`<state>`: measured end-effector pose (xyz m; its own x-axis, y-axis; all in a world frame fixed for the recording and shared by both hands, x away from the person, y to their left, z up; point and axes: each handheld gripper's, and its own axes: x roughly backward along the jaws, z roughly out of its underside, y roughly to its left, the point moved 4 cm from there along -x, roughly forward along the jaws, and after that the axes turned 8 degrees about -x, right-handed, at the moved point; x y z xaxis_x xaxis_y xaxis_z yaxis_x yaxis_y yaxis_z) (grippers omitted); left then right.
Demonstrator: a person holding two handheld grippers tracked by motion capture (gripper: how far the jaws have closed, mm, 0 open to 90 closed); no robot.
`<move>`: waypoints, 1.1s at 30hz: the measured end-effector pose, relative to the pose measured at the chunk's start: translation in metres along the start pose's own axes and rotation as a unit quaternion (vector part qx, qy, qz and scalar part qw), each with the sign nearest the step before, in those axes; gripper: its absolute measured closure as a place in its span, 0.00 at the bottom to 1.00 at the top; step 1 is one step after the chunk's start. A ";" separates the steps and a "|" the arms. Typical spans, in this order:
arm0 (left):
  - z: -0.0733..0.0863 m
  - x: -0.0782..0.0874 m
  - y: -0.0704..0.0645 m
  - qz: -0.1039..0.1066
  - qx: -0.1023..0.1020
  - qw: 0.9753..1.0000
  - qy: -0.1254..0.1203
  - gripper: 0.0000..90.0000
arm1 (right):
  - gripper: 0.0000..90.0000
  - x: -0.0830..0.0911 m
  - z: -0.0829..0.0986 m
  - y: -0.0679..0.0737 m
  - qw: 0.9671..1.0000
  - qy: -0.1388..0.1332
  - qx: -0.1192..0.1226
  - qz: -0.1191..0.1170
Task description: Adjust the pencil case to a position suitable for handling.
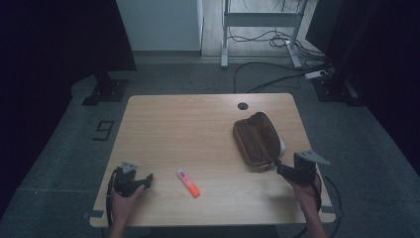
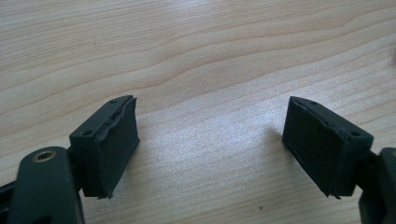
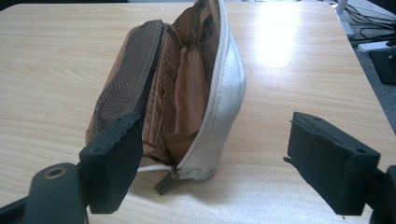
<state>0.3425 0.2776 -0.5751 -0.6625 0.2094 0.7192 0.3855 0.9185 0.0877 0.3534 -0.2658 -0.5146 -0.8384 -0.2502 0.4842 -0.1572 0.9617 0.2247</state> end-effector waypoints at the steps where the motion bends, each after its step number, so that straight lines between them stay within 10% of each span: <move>1: 0.000 0.000 0.000 0.000 0.000 1.000 0.000 0.20 | 0.20 -0.002 -0.001 -0.001 1.000 0.001 0.000 0.001; 17: 0.000 0.000 0.000 0.000 0.000 1.000 0.000 0.20 | 0.20 -0.031 -0.017 -0.002 1.000 0.006 0.000 0.006; 33: 0.000 0.000 0.000 -0.001 0.000 1.000 0.000 0.20 | 0.56 -0.077 -0.010 -0.013 0.999 0.029 -0.033 -0.007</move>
<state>0.3425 0.2775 -0.5751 -0.6630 0.2080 0.7191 0.3846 0.9188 0.0888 0.4255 -0.2606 -0.5463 -0.8050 -0.2706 0.5280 -0.1312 0.9491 0.2864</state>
